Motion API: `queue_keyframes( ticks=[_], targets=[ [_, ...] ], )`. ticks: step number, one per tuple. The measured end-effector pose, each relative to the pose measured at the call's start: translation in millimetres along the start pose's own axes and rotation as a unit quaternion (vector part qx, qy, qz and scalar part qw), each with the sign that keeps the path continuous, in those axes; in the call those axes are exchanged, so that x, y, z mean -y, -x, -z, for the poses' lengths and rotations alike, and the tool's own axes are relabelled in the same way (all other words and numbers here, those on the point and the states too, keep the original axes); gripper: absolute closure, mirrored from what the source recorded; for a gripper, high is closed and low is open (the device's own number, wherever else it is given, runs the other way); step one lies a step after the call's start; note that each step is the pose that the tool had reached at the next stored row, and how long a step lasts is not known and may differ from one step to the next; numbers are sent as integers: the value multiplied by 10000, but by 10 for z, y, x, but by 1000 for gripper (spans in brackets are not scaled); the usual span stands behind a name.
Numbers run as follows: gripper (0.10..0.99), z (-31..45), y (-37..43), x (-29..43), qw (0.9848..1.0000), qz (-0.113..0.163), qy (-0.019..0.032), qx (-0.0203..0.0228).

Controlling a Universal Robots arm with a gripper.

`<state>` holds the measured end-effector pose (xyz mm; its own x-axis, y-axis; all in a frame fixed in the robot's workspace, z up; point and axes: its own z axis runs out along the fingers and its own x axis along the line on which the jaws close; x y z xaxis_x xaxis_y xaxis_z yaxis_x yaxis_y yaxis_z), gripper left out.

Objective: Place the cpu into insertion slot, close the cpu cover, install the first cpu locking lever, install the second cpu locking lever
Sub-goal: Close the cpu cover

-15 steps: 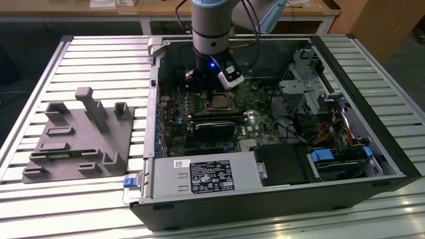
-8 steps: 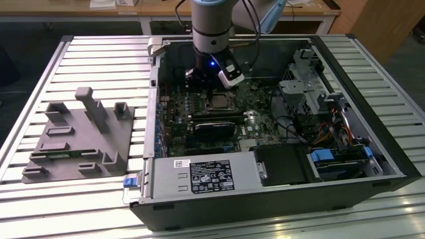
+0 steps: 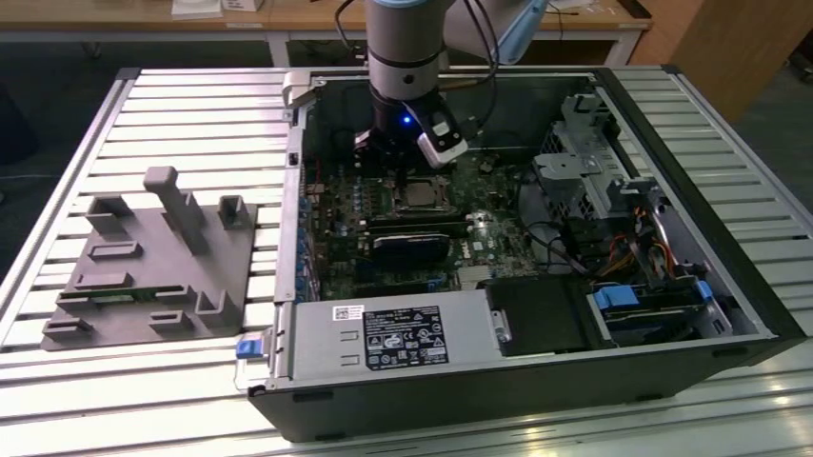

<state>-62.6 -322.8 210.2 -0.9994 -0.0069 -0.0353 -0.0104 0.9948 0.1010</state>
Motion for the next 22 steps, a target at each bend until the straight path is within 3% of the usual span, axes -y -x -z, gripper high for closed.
queue_keyframes(
  ticks=[17,22],
  targets=[
    [980,-18,9,16,10000,1,-1,0],
    [980,-19,36,20,10000,1,-32,-1]
  ],
)
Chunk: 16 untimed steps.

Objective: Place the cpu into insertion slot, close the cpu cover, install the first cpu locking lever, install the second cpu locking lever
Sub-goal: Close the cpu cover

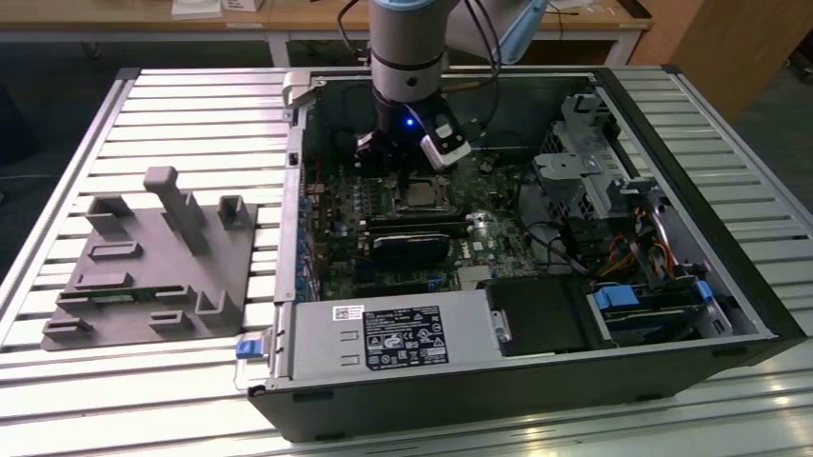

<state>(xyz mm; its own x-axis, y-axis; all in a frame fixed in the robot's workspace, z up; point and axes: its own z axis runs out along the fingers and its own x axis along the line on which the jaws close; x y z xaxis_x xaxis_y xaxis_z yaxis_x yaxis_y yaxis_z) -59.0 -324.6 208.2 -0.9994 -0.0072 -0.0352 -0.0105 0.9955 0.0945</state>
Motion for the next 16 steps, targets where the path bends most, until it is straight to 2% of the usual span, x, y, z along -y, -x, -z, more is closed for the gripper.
queue_keyframes(
  ticks=[9,16],
  targets=[
    [980,-26,25,46,10000,-49,-7,5],
    [980,-58,84,61,10000,-69,-9,7]
  ],
)
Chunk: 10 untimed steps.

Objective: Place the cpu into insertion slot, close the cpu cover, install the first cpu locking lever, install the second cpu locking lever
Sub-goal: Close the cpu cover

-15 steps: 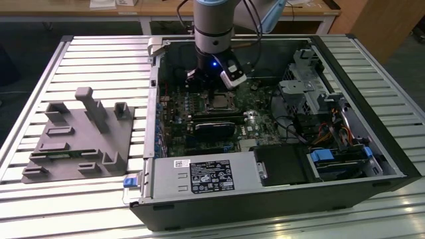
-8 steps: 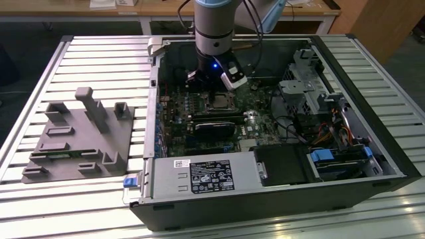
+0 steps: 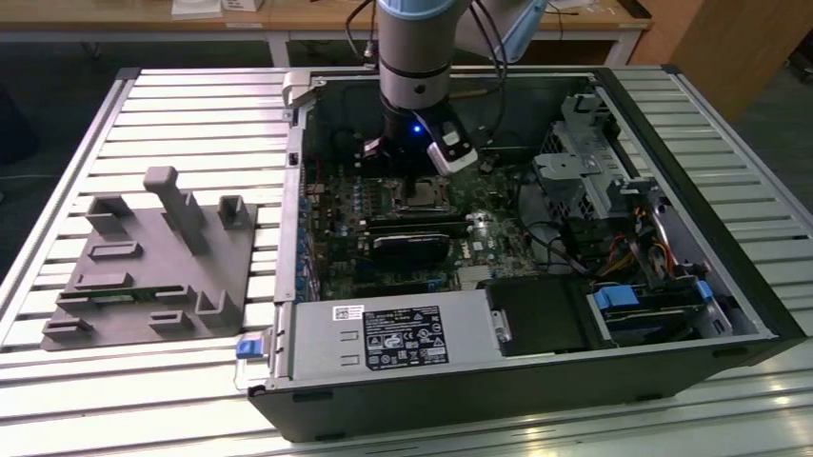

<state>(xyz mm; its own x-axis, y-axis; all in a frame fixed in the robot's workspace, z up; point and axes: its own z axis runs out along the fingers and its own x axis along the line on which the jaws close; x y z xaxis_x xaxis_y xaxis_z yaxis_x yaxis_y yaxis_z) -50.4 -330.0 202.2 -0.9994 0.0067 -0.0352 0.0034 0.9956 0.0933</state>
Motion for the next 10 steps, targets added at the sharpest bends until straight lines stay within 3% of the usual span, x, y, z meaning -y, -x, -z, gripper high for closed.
queue_keyframes(
  ticks=[10],
  targets=[
    [980,-25,34,2,10000,-2,0,0]
  ],
)
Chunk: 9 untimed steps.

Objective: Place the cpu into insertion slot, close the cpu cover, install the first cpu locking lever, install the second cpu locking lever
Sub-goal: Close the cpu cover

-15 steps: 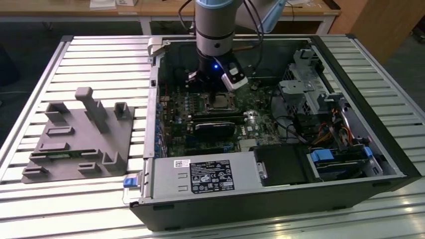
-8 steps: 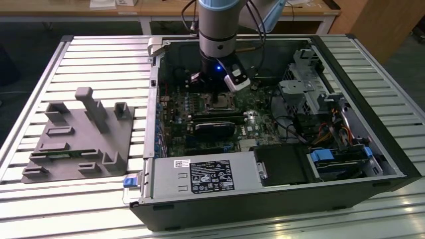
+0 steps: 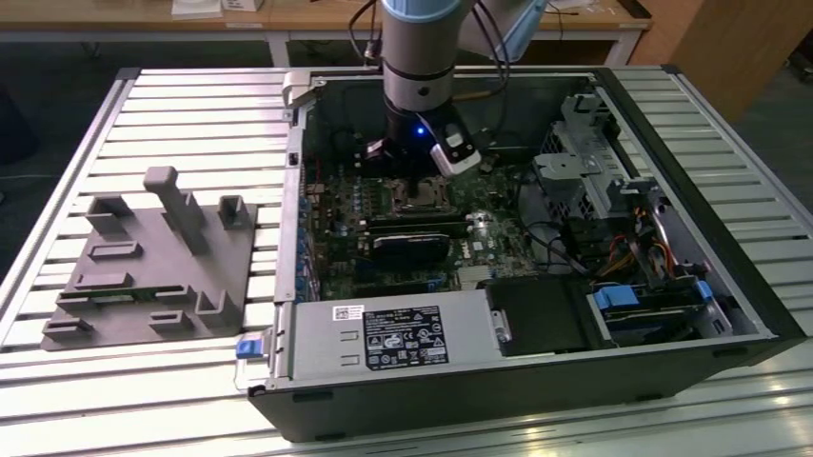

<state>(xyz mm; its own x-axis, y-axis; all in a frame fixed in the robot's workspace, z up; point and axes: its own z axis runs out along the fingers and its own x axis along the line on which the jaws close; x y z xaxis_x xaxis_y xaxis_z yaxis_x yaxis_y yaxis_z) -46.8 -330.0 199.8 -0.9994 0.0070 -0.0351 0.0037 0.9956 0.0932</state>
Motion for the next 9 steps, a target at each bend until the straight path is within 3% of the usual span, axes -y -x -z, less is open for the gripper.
queue_keyframes(
  ticks=[9],
  targets=[
    [980,0,45,-1,10000,-1,2,1]
  ],
)
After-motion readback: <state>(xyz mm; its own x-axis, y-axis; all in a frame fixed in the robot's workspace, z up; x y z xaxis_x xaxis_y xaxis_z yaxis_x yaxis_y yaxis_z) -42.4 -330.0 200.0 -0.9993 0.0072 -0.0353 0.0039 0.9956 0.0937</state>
